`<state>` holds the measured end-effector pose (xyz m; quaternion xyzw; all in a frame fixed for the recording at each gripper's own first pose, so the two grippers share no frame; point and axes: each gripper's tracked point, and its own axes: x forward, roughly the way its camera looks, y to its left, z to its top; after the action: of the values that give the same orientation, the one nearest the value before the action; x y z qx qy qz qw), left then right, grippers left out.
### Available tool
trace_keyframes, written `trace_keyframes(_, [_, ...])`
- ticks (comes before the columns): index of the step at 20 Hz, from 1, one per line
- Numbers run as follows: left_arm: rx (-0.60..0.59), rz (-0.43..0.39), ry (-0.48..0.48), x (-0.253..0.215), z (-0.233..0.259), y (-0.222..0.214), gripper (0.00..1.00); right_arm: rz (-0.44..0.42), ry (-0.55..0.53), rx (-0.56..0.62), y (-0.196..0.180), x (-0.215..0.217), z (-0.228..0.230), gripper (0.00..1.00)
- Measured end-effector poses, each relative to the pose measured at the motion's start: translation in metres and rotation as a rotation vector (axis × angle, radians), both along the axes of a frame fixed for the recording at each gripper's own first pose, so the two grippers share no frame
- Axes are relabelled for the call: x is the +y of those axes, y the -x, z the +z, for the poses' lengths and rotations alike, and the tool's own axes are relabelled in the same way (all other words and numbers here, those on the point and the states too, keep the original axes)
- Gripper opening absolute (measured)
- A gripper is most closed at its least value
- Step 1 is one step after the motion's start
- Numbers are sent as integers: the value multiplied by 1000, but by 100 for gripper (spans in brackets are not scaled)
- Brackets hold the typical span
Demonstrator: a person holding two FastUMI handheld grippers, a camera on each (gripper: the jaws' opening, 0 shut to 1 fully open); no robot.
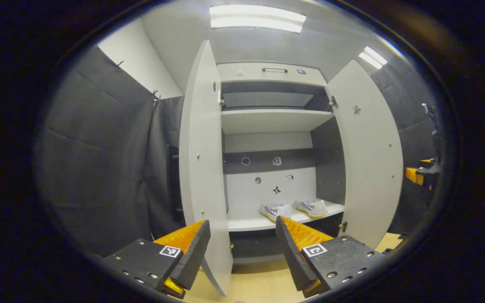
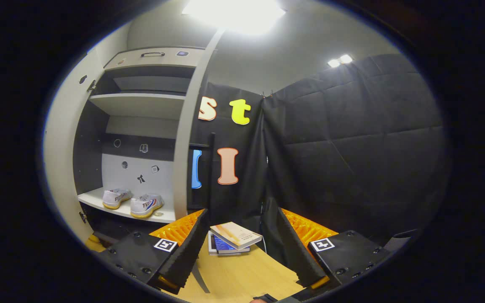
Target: Grab one shoe with the right hand and put it into the shoe cabinet, grab the other shoe with the left hand and put it into the shoe cabinet; then close the right door with the right hand and the left door with the left hand.
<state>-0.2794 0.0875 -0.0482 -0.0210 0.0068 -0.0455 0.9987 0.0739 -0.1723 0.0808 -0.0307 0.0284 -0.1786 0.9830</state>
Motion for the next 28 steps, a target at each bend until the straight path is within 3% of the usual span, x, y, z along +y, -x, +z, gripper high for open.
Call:
trace_keyframes(4, [4, 31, -4, 9, -1, 4, 88, -66, -24, -15, -22, -19, 9, 99])
trace_keyframes(8, [15, 57, -11, 21, -3, 5, 88, -56, -20, 14, -36, -9, 4, 99])
trace_keyframes(9, [16, 65, -14, 26, -3, 5, 88, -58, -2, 7, -35, -9, 6, 92])
trace_keyframes(14, [4, 96, -13, 41, 0, 7, 88, -20, -20, 9, -31, 8, 5, 95])
trace_keyframes(18, [0, 103, 5, 49, 0, 6, 88, 42, -34, 7, -29, 33, 6, 95])
trace_keyframes(19, [-1, 106, 5, 51, 1, 7, 88, 67, -38, 6, -29, 43, 7, 92])
trace_keyframes(23, [4, 117, 4, 59, 0, 8, 88, 179, -60, -9, -36, 86, 5, 94])
trace_keyframes(24, [7, 122, 4, 62, -1, 8, 88, 199, -67, -15, -38, 94, 6, 89])
trace_keyframes(28, [8, 154, -5, 77, -1, 10, 88, 263, -89, -21, -49, 120, 5, 94])
